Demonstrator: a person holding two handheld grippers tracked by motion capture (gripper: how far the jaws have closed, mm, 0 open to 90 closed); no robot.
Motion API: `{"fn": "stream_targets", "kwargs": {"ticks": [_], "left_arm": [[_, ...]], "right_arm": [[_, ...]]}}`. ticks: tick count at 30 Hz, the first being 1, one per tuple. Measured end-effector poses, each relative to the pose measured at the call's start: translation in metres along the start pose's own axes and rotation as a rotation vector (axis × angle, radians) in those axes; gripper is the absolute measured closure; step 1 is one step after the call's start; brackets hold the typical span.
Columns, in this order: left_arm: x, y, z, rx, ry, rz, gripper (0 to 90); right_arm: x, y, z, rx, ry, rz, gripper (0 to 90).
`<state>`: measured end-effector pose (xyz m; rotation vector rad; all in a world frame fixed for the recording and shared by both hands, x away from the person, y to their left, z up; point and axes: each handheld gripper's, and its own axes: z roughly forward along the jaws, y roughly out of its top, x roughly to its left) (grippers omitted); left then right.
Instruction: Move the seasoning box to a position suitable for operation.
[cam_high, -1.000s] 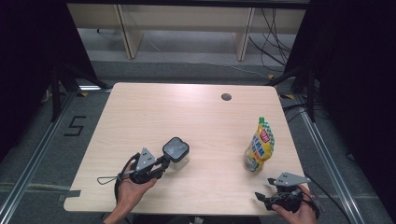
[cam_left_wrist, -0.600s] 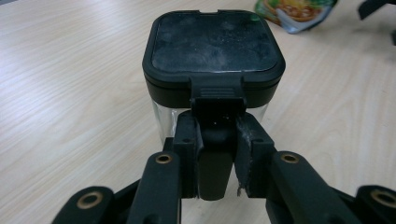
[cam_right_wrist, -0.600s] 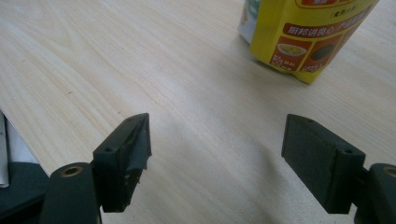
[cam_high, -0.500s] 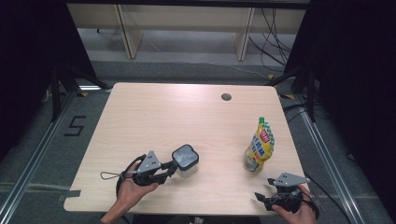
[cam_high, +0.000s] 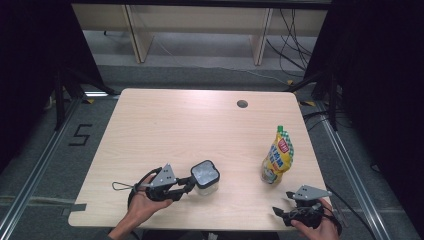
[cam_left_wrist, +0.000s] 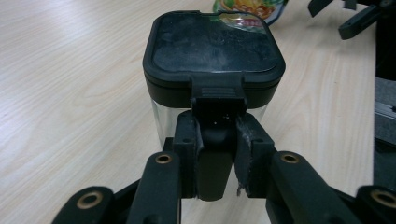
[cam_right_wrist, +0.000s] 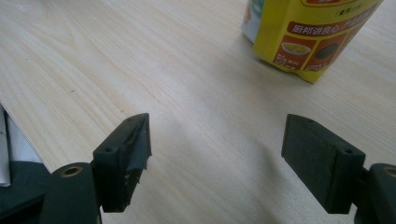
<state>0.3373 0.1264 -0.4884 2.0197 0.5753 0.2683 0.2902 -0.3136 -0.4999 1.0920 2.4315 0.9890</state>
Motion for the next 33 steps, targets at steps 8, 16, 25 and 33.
{"fn": "stream_targets", "kwargs": {"ticks": [8,16,25,33], "left_arm": [[-0.010,0.003,0.005,0.011,-0.058,0.038,71.9],[-0.013,0.004,0.009,0.001,-0.114,0.085,71.8],[-0.017,0.004,0.011,-0.006,-0.178,0.110,71.8],[-0.009,0.004,0.011,0.004,-0.165,0.110,65.1]], "right_arm": [[0.002,0.000,0.000,0.003,0.005,0.019,24.9],[0.002,0.000,0.001,0.001,0.009,0.021,24.9],[0.002,0.000,0.001,0.000,0.009,0.018,24.9],[0.003,0.000,0.000,0.004,0.013,0.028,24.9]]}}
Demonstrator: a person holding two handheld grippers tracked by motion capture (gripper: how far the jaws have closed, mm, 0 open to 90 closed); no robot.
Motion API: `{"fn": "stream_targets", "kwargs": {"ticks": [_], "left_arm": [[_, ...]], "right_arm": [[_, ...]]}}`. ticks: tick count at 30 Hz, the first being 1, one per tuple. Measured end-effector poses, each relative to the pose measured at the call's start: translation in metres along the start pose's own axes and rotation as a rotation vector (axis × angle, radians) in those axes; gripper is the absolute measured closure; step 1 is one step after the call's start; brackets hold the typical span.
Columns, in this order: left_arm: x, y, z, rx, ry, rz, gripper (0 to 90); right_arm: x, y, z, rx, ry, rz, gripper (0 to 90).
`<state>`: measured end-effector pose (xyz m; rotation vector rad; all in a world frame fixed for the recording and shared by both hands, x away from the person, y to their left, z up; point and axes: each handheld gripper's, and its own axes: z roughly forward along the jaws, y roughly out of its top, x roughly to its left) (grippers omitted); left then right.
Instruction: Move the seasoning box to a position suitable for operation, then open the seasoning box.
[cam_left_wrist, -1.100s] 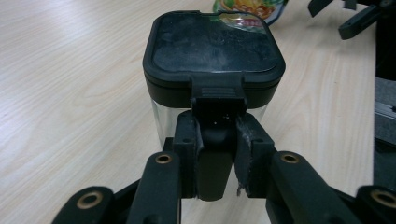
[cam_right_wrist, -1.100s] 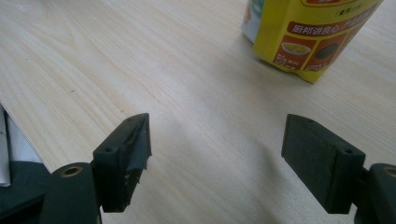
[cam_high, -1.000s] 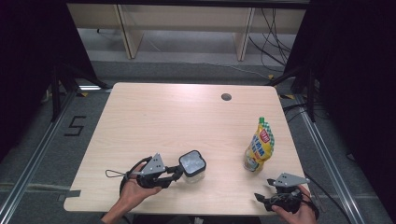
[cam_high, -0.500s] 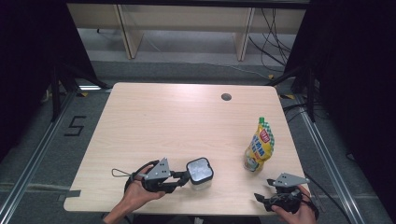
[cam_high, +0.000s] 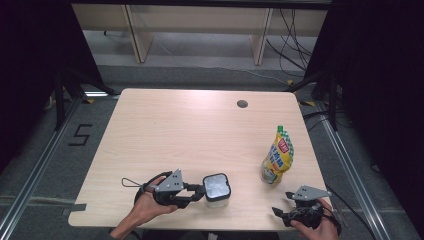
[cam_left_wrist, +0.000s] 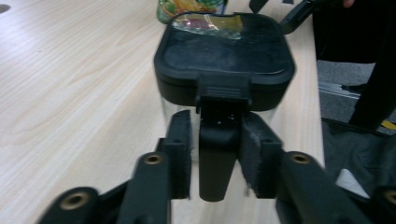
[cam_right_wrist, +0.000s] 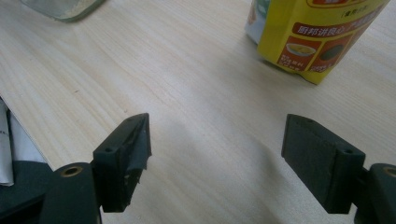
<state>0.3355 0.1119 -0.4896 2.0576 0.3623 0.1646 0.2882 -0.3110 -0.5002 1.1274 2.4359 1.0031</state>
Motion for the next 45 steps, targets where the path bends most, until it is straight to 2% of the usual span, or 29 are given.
{"fn": "stream_targets", "kwargs": {"ticks": [2,3,6,7,9,10,14,15,18,20,23,24,25,27,29,31,33,36,38,41,43,45], "left_arm": [[0.003,-0.001,-0.002,0.003,0.002,0.031,67.3],[0.002,-0.001,-0.002,0.005,0.010,0.015,67.2],[0.003,-0.001,-0.002,0.004,0.014,0.022,66.8],[0.004,-0.001,-0.002,0.000,0.012,0.038,66.7],[0.004,-0.001,-0.002,0.004,0.014,0.034,66.5],[0.002,-0.002,-0.002,0.007,0.024,0.024,66.8],[0.003,-0.002,-0.001,0.010,0.035,0.017,67.8],[0.004,-0.002,-0.002,0.029,0.047,0.028,67.5],[0.001,-0.002,0.000,0.018,0.058,0.021,68.0],[0.001,-0.001,-0.001,0.031,0.061,0.039,68.3],[0.000,-0.001,0.000,0.021,0.060,0.041,68.1],[0.000,-0.001,-0.001,0.034,0.052,0.030,66.5],[0.000,-0.001,0.000,0.043,0.047,0.024,59.2],[-0.001,-0.002,-0.001,0.063,0.034,0.027,52.0],[-0.004,-0.002,-0.003,0.057,0.026,0.013,41.6],[-0.006,-0.002,-0.005,0.039,0.021,0.006,36.8],[-0.008,-0.001,-0.008,0.039,0.039,-0.003,29.6],[-0.009,0.002,-0.015,0.047,0.047,-0.013,26.5],[-0.011,0.005,-0.018,0.043,0.059,-0.021,23.0],[-0.014,0.011,-0.023,0.035,0.047,-0.009,22.4],[-0.018,0.013,-0.025,0.033,0.051,-0.015,22.2],[-0.019,0.015,-0.026,0.038,0.052,0.000,22.2]], "right_arm": [[-0.001,0.000,0.000,0.003,0.003,-0.011,24.9],[-0.001,0.000,0.000,-0.004,-0.002,-0.024,24.9],[-0.001,0.000,0.000,-0.005,0.002,-0.011,24.9],[-0.001,0.000,0.000,-0.002,0.002,-0.012,24.9],[0.000,0.000,0.000,-0.001,0.002,-0.009,24.9],[-0.002,0.000,0.000,-0.008,0.003,-0.032,24.9],[-0.002,0.000,0.000,-0.008,0.006,-0.031,24.9],[-0.002,-0.001,0.000,-0.012,0.001,-0.040,24.9],[-0.002,-0.001,-0.001,-0.011,0.002,-0.034,24.9],[-0.002,-0.001,-0.001,-0.009,0.004,-0.031,24.9],[-0.001,-0.001,-0.001,-0.010,0.005,-0.030,24.9],[-0.001,-0.001,-0.001,-0.011,0.006,-0.025,24.9],[-0.002,-0.001,-0.001,-0.013,0.005,-0.039,24.9],[-0.002,-0.001,-0.001,-0.013,0.002,-0.035,24.9],[-0.002,-0.001,-0.001,-0.010,0.011,-0.033,24.9],[-0.001,-0.001,-0.001,-0.007,0.013,-0.019,24.9],[-0.002,-0.001,0.000,-0.011,0.003,-0.039,24.9],[-0.001,0.000,0.000,-0.007,0.006,-0.029,24.9],[-0.002,-0.001,0.000,-0.011,0.005,-0.040,24.9],[-0.002,-0.001,0.000,-0.006,0.004,-0.032,24.9],[-0.002,-0.001,0.000,-0.003,0.004,-0.033,24.9],[-0.002,0.000,0.000,-0.004,0.006,-0.032,24.9]]}}
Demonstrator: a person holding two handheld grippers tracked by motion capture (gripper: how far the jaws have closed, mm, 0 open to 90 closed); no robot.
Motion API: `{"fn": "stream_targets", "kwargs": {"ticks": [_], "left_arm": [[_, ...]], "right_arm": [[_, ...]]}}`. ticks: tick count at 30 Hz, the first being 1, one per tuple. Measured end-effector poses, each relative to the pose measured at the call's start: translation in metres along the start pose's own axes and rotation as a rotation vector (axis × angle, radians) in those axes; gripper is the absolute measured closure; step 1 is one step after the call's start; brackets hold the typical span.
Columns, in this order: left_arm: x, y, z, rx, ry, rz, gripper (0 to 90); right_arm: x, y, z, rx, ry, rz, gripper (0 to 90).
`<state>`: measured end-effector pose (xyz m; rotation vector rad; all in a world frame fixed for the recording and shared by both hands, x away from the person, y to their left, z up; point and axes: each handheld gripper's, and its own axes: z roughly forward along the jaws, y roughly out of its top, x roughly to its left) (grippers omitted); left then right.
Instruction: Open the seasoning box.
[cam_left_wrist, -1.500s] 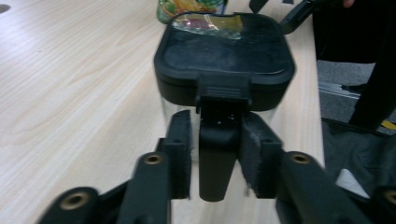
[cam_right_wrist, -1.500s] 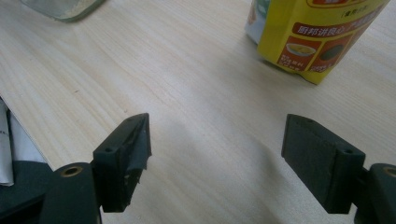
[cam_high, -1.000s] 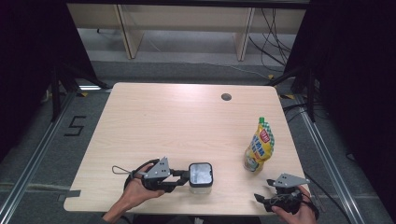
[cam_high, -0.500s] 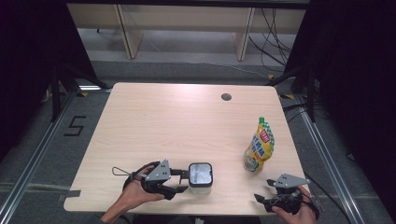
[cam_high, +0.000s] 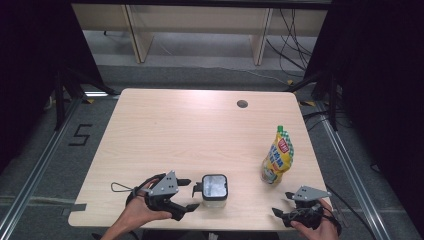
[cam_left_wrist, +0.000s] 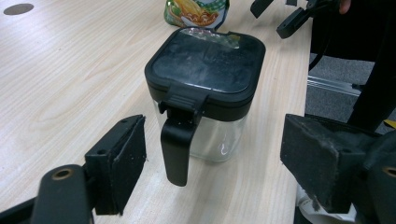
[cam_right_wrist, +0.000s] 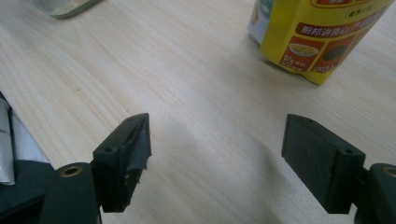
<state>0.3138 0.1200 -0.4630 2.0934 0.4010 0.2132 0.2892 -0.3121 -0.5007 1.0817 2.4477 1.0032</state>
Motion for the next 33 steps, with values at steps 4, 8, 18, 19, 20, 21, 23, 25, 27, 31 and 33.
{"fn": "stream_targets", "kwargs": {"ticks": [4,8,18,19,20,21,23,25,27,31,33], "left_arm": [[-0.003,0.003,-0.003,-0.020,0.005,-0.024,21.9],[-0.001,0.008,-0.009,-0.046,0.010,-0.049,24.6],[0.009,0.011,-0.015,-0.125,0.109,-0.134,72.1],[0.009,0.011,-0.014,-0.136,0.123,-0.128,74.9],[0.010,0.011,-0.013,-0.150,0.119,-0.136,77.6],[0.009,0.011,-0.012,-0.146,0.124,-0.150,80.7],[0.008,0.011,-0.008,-0.150,0.105,-0.148,85.4],[0.008,0.012,-0.005,-0.132,0.102,-0.126,87.4],[0.007,0.012,-0.001,-0.127,0.098,-0.123,88.4],[0.007,0.011,0.004,-0.099,0.105,-0.124,89.0],[0.008,0.011,0.005,-0.101,0.095,-0.125,89.0]], "right_arm": [[0.001,0.000,0.000,0.000,-0.002,0.004,24.9],[0.004,0.001,0.000,0.011,-0.002,0.028,24.9],[0.002,0.001,0.002,-0.002,0.003,-0.023,25.5],[0.002,0.002,0.002,0.002,0.005,-0.023,25.5],[0.002,0.002,0.002,0.005,0.009,-0.025,25.6],[0.002,0.002,0.002,0.005,0.007,-0.021,25.6],[0.002,0.002,0.002,0.003,0.008,-0.023,25.5],[0.004,0.001,0.002,0.005,0.007,-0.009,25.5],[0.002,0.002,0.002,0.004,0.005,-0.024,25.5],[0.004,0.003,0.001,0.002,0.011,-0.013,25.6],[0.004,0.003,0.002,0.003,0.018,-0.024,25.5]]}}
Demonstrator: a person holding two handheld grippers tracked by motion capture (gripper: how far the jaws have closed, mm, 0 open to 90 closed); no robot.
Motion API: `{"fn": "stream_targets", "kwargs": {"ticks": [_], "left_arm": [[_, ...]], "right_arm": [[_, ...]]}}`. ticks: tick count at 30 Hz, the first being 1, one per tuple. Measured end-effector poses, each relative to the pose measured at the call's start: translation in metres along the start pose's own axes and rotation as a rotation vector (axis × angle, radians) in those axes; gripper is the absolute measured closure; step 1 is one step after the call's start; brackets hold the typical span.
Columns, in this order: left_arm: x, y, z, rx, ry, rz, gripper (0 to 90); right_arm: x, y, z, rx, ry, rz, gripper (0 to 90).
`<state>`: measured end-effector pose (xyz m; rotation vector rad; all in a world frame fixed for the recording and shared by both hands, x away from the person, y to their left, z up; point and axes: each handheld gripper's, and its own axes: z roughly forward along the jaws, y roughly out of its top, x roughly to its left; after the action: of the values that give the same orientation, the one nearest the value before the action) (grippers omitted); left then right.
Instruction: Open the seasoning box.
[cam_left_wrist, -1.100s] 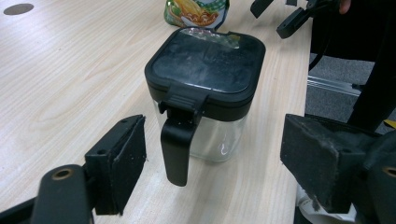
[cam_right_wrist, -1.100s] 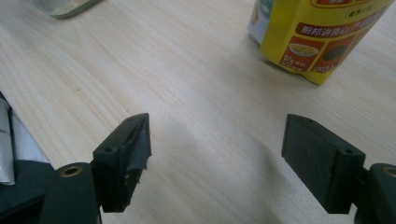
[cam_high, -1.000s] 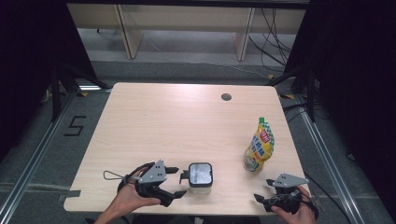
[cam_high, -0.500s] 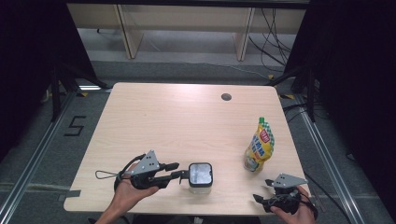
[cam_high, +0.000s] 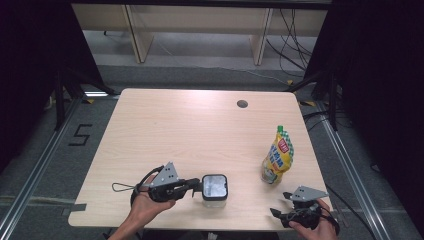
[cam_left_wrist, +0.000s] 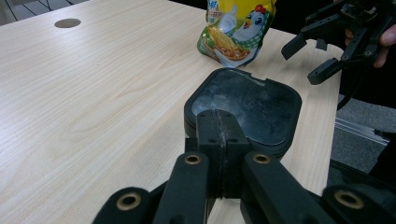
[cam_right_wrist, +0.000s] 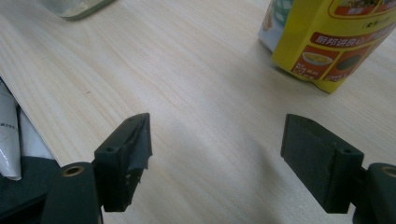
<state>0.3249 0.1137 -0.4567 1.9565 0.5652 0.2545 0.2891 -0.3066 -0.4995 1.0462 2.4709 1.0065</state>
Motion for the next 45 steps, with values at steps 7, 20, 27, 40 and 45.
{"fn": "stream_targets", "kwargs": {"ticks": [7,20,27,40,45], "left_arm": [[0.001,-0.001,0.001,-0.004,-0.004,-0.016,88.9],[0.002,-0.004,0.000,-0.020,-0.002,-0.036,88.9],[0.001,-0.006,0.001,-0.038,-0.002,-0.051,88.9],[0.002,-0.008,0.001,-0.051,-0.005,-0.061,88.9],[0.001,-0.008,0.001,-0.049,0.003,-0.055,89.0]], "right_arm": [[0.000,0.000,0.000,-0.007,-0.009,-0.011,25.6],[0.012,0.012,-0.005,-0.107,0.030,-0.062,41.3],[0.021,0.020,-0.005,-0.179,0.064,-0.076,49.6],[0.040,0.042,0.002,-0.268,0.124,-0.146,73.2],[0.048,0.054,0.004,-0.318,0.131,-0.186,80.8]]}}
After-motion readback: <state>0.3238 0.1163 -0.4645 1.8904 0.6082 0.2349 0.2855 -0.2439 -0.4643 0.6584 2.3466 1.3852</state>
